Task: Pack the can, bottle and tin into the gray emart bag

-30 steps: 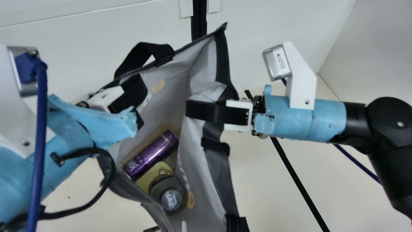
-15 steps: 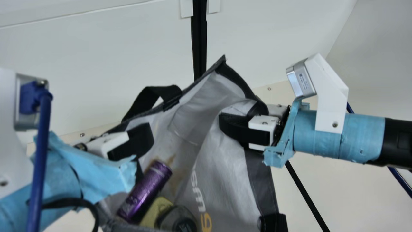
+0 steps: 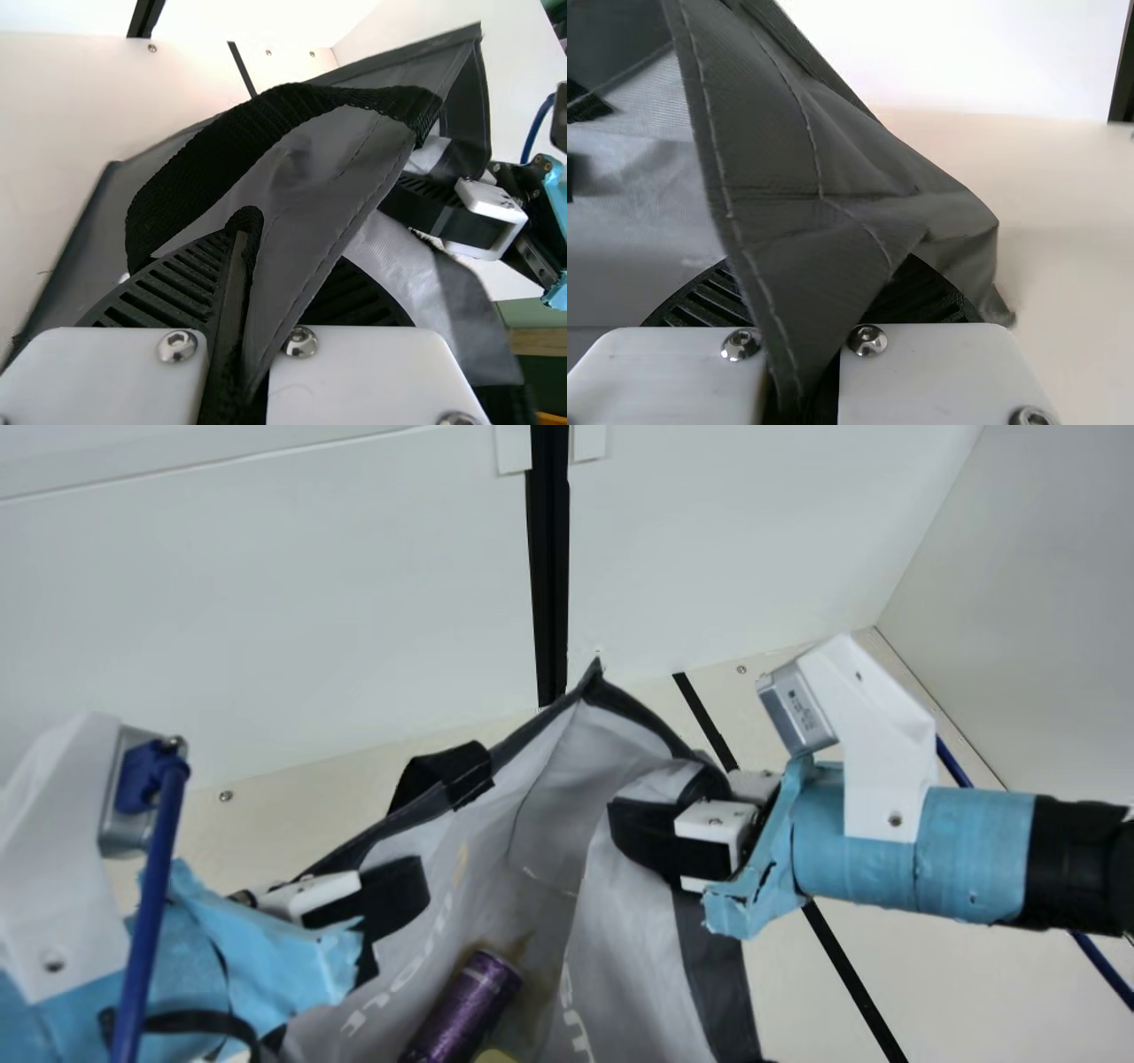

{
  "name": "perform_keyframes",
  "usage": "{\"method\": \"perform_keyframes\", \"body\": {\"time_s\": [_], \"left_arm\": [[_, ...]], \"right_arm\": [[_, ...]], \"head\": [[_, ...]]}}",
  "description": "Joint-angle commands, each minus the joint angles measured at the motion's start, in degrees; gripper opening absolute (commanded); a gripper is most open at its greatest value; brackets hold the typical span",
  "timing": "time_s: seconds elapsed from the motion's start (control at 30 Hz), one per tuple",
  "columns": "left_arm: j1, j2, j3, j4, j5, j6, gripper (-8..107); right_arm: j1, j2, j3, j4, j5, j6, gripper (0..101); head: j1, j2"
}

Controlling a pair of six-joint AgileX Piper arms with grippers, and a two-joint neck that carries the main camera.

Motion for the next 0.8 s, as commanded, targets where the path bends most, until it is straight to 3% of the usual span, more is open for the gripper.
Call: {"method": "perform_keyframes", "body": {"time_s": [0.0,0.37,0.77], "left_arm": [[1.6,-0.3,5.1,-2.4,-2.5,2.2,10],[7.5,-0.6,18.9,-8.7,-14.0,12.9,10],[10.6,1.3,21.8,-10.5,-21.5,20.5,10]], "right_arm": [[-0.2,0.5,1.2,-0.1,0.0,-0.9,0],[-2.4,4.7,5.6,1.7,0.0,-7.5,0],[-2.1,8.4,5.6,2.9,0.0,-14.0,0]], "head": [[-1.3,0.0],[-1.3,0.0],[-1.3,0.0]]}}
